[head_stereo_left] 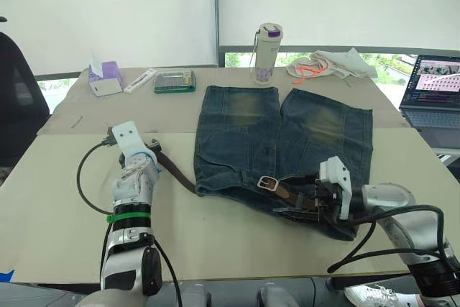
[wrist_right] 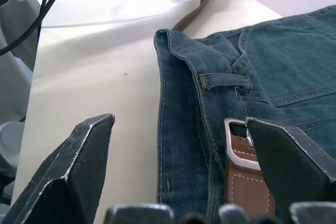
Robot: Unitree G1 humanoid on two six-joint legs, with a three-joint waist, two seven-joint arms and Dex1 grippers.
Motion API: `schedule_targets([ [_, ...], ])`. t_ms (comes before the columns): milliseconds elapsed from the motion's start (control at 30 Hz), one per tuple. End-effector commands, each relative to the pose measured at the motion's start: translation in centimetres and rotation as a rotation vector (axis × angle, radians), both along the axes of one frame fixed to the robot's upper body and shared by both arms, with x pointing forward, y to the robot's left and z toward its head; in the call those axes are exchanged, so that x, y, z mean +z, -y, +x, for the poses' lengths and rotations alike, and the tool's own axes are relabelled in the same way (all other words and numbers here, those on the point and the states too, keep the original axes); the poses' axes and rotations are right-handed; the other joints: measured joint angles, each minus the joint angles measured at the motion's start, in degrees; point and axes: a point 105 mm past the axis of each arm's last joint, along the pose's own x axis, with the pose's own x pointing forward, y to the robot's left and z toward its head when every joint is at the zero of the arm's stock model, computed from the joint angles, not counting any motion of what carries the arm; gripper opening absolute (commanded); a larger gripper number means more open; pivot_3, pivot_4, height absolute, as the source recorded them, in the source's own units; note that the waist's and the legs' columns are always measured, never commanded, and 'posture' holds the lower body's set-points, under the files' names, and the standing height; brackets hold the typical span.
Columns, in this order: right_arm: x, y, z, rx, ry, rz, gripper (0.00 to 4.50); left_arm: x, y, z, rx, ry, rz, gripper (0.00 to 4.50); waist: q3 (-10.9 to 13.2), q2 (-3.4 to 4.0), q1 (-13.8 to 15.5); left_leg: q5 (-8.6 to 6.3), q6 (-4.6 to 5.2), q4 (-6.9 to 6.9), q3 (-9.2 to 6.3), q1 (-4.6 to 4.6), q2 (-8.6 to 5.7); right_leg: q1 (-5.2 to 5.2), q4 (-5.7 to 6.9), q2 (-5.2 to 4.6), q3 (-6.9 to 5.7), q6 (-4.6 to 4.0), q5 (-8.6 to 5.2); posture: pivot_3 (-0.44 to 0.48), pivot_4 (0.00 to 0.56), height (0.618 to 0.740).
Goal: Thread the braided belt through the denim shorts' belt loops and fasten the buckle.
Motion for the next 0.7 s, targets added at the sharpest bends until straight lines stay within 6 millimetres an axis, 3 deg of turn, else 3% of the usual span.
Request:
schedule_targets([
  [33,1.5,0.4,0.5,-0.016,0.065,0.026,4.48,1.4,-0.7,0.3,0.043,0.048,0.009,4.24,0.0,-0.01,0.0,0.00,0.00,0.00,0.00,0.00,0.00,0.00,-0.01,0.00,0.00,0.00,0.00,0.000,0.150,0.740],
  [467,1.4,0.2,0.7,-0.021,0.073,0.029,4.50,1.3,-2.2,-1.3,0.189,0.125,-0.045,0.02,0.0,-0.03,0.0,0.05,-0.11,-0.03,-0.07,-0.02,0.01,-0.04,0.02,-0.01,0.00,0.01,0.00,0.000,0.150,0.740],
  [567,1.5,0.1,0.7,-0.021,0.080,0.028,4.50,2.5,-2.4,-1.2,0.192,0.228,-0.056,0.02,0.0,-0.03,0.0,0.05,-0.12,-0.03,-0.07,-0.02,0.00,-0.04,0.02,-0.02,0.00,0.01,0.00,0.000,0.150,0.740],
  [700,2.0,-0.1,0.8,-0.026,0.084,0.048,4.50,5.4,-0.4,-0.2,0.004,0.432,-0.042,0.02,0.0,-0.05,0.0,0.09,-0.20,-0.05,0.01,-0.04,0.01,-0.04,0.01,-0.01,-0.06,0.00,0.01,0.000,0.150,0.740],
])
